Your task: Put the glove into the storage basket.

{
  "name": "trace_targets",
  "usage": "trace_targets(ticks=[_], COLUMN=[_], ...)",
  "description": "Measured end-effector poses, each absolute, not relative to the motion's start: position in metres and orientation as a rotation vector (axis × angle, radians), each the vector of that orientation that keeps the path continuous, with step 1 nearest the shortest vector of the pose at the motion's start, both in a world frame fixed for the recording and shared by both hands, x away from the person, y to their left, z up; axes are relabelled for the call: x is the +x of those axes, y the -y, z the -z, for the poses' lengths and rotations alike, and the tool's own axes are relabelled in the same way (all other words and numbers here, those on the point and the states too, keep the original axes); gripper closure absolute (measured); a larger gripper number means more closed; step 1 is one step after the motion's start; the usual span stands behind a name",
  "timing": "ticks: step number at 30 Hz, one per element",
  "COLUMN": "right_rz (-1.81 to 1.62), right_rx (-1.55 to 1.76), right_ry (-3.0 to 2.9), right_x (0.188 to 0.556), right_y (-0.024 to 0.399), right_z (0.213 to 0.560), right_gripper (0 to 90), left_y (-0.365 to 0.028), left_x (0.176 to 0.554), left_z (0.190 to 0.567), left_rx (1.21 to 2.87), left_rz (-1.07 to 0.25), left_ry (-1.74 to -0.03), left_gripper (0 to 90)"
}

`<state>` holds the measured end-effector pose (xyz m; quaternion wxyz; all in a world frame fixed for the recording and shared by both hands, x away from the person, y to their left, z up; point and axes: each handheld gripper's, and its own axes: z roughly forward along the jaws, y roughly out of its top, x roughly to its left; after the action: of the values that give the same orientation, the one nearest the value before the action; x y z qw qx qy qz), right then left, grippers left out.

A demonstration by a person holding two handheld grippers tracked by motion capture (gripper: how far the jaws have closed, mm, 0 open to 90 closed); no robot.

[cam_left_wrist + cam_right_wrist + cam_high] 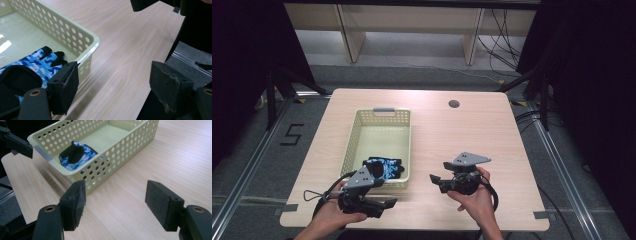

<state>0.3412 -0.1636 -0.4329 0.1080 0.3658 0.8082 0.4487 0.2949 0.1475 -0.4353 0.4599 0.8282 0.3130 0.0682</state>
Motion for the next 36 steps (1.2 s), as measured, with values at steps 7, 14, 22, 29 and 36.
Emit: trace_targets(ticks=[7,14,22,29,36], right_rz=[-1.347,-1.345,-1.360,-1.366,-1.372], right_rx=[1.078,1.075,1.071,1.083,1.123], right_ry=[-2.366,-2.372,-2.378,-2.369,-2.372], right_x=[0.335,0.324,0.315,0.310,0.304], right_y=[0.171,0.172,0.174,0.181,0.189], right_z=[0.436,0.434,0.439,0.445,0.455], right_gripper=[34.0,31.2,27.2,24.8,24.9], left_y=[-0.146,-0.148,-0.149,-0.150,-0.152], left_x=[0.292,0.288,0.284,0.282,0.279], left_z=[0.440,0.446,0.454,0.460,0.472], left_rx=[2.037,2.072,2.045,2.061,2.090], left_rz=[-0.169,-0.160,-0.141,-0.134,-0.120], left_ry=[-0.752,-0.733,-0.723,-0.708,-0.731], left_gripper=[23.4,21.3,18.8,18.3,18.3])
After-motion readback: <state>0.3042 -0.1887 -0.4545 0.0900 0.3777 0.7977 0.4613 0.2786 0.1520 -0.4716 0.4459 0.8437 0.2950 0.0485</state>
